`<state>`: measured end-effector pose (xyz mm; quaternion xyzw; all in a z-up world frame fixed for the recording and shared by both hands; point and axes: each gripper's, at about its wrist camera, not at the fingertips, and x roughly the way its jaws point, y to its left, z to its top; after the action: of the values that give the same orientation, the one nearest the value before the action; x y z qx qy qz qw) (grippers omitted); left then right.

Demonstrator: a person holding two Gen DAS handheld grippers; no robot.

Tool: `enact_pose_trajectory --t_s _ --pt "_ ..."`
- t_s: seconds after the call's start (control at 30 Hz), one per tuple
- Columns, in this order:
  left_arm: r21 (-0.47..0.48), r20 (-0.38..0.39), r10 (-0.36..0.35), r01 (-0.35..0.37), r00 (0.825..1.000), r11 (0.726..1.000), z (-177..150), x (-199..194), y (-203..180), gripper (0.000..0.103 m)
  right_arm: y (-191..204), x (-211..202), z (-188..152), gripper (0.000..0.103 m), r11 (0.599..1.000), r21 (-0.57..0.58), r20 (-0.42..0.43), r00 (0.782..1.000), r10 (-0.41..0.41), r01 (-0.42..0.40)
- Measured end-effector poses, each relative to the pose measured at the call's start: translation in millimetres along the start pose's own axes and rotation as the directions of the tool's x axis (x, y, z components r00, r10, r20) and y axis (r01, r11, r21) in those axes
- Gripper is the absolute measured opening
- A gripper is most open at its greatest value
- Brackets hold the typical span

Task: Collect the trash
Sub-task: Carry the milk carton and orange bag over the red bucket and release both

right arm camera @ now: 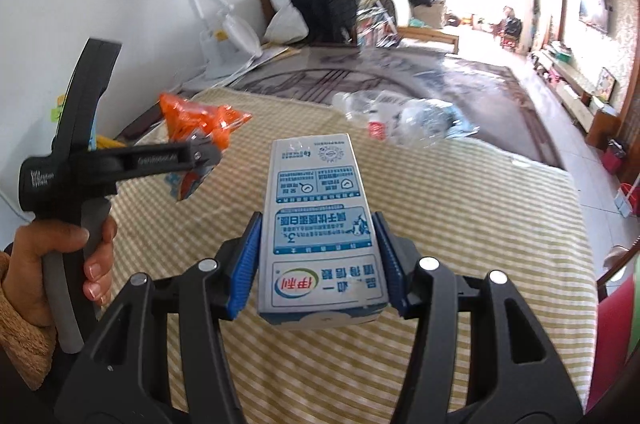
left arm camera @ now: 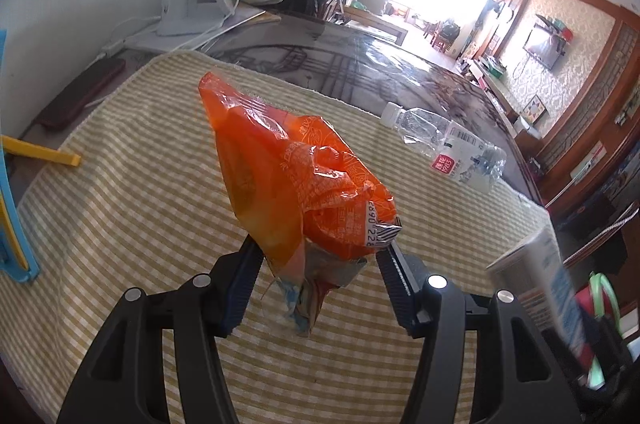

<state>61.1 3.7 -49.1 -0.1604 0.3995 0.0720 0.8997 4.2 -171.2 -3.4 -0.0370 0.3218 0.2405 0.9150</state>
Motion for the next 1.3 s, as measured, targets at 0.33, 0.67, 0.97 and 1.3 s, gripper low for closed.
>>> enact_pose_trajectory --t_s 0.33,0.67,0.97,1.3 --pt "0.095 0.002 -0.094 0.093 0.996 0.991 -26.2 -24.7 -54.5 0.055 -72.4 -54.7 -6.3 0.052 0.979 0.141 0.09 0.983 -0.158 0.144" --pt "0.215 -0.15 -0.419 0.444 0.895 0.87 -67.8 -44.4 -188.6 0.055 -220.8 -141.9 -53.5 0.052 0.731 0.569 -0.01 0.892 -0.451 0.376" --pt "0.264 -0.333 -0.575 0.66 0.747 0.704 -106.3 -48.5 -308.9 0.055 -281.3 -182.6 -104.4 0.053 0.5 0.767 -0.076 0.83 -0.552 0.402" --pt "0.312 -0.443 -0.616 0.756 0.651 0.575 -129.6 -42.2 -384.1 0.081 -290.0 -244.7 -133.6 0.088 0.287 0.888 -0.013 0.643 -0.766 0.36"
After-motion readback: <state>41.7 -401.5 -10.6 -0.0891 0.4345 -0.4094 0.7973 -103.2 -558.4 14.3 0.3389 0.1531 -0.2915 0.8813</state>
